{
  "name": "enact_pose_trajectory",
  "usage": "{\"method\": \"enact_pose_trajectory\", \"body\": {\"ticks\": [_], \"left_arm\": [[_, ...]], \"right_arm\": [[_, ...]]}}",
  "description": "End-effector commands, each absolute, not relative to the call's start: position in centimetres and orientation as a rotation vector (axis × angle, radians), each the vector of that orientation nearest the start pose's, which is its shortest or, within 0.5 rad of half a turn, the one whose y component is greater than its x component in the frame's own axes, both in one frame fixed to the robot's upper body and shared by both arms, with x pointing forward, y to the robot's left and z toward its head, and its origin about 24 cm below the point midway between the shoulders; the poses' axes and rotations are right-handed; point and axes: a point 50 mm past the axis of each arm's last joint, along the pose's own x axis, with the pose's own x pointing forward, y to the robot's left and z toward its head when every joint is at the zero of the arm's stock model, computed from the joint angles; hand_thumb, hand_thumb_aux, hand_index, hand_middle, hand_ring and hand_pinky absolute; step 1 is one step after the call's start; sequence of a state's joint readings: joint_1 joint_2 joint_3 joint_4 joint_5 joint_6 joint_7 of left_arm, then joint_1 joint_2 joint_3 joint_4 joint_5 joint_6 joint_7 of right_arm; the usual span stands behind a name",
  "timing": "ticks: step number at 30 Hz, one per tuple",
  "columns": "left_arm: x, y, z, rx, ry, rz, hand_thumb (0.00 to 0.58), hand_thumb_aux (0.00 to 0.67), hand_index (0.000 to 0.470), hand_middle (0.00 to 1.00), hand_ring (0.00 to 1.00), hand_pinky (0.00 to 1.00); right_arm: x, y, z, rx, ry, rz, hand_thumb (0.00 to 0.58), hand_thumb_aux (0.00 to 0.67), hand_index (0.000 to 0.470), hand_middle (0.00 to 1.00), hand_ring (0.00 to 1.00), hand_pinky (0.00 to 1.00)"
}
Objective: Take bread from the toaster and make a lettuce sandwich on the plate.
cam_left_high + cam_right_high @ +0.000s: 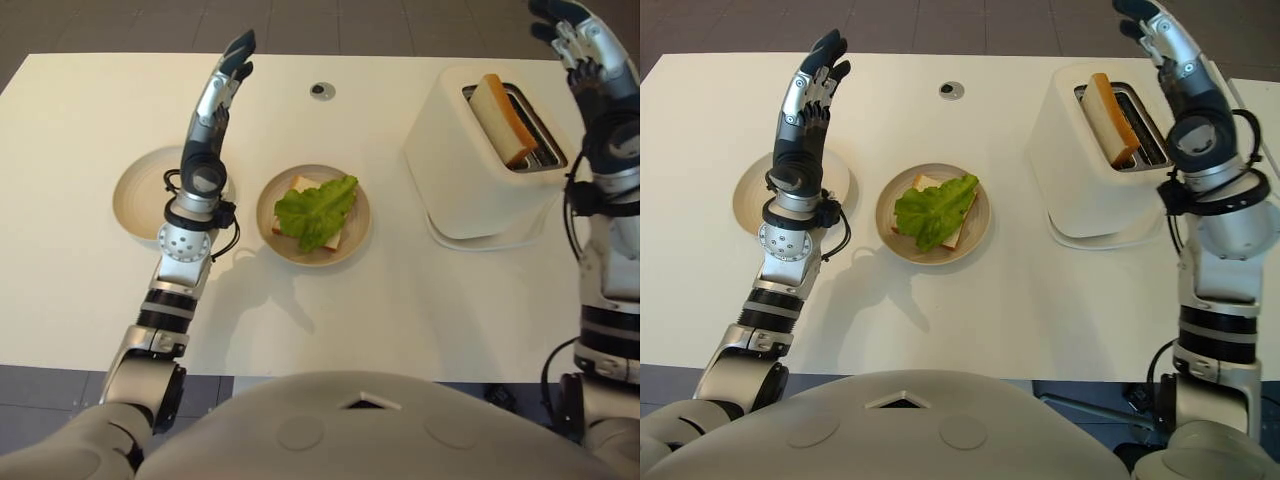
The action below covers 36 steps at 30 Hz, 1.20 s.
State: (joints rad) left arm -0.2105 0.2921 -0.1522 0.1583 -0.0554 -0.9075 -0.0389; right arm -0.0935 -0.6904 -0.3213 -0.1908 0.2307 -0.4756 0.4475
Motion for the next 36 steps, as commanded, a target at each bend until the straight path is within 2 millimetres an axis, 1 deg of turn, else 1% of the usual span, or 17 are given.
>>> {"method": "enact_pose_trajectory", "body": {"ticks": [1, 4, 6, 8, 10, 15, 21, 27, 31, 36], "left_arm": [[25.3, 14.7, 12.5, 0.216, -0.91, -0.297, 0.0, 0.0, 0.0, 0.0, 0.0, 0.0], [25.1, 14.3, 12.2, 0.235, -0.915, -0.325, 0.0, 0.0, 0.0, 0.0, 0.0, 0.0], [25.0, 14.1, 12.2, 0.236, -0.921, -0.34, 0.0, 0.0, 0.0, 0.0, 0.0, 0.0], [25.0, 14.0, 12.1, 0.234, -0.919, -0.348, 0.0, 0.0, 0.0, 0.0, 0.0, 0.0], [25.1, 13.9, 12.0, 0.235, -0.916, -0.354, 0.0, 0.0, 0.0, 0.0, 0.0, 0.0], [25.1, 13.8, 12.0, 0.24, -0.923, -0.358, 0.0, 0.0, 0.0, 0.0, 0.0, 0.0], [25.3, 13.6, 11.8, 0.252, -0.918, -0.363, 0.0, 0.0, 0.0, 0.0, 0.0, 0.0], [25.4, 13.4, 11.7, 0.258, -0.909, -0.364, 0.0, 0.0, 0.0, 0.0, 0.0, 0.0], [25.6, 13.2, 11.4, 0.273, -0.898, -0.368, 0.0, 0.0, 0.0, 0.0, 0.0, 0.0], [25.6, 13.3, 11.0, 0.296, -0.886, -0.368, 0.0, 0.0, 0.0, 0.0, 0.0, 0.0]], "right_arm": [[22.9, -29.6, 20.9, -1.008, -0.494, 0.239, 0.0, 0.0, 0.0, 0.0, 0.0, 0.0], [23.1, -30.6, 18.8, -1.169, -0.306, 0.293, 0.0, 0.0, 0.0, 0.0, 0.0, 0.0], [23.5, -31.9, 18.0, -1.231, -0.199, 0.258, 0.0, 0.0, 0.0, 0.0, 0.0, 0.0], [24.1, -33.5, 16.6, -1.297, -0.067, 0.216, 0.0, 0.0, 0.0, 0.0, 0.0, 0.0], [24.3, -34.0, 15.9, -1.327, -0.021, 0.211, 0.0, 0.0, 0.0, 0.0, 0.0, 0.0], [25.0, -32.1, 15.8, -1.319, -0.103, 0.261, 0.0, 0.0, 0.0, 0.0, 0.0, 0.0], [26.1, -30.2, 17.0, -1.307, -0.254, 0.223, 0.0, 0.0, 0.0, 0.0, 0.0, 0.0], [26.3, -28.9, 17.0, -1.303, -0.301, 0.27, 0.0, 0.0, 0.0, 0.0, 0.0, 0.0], [26.6, -28.7, 16.3, -1.317, -0.279, 0.28, 0.0, 0.0, 0.0, 0.0, 0.0, 0.0], [27.1, -29.8, 15.4, -1.357, -0.213, 0.232, 0.0, 0.0, 0.0, 0.0, 0.0, 0.0]]}}
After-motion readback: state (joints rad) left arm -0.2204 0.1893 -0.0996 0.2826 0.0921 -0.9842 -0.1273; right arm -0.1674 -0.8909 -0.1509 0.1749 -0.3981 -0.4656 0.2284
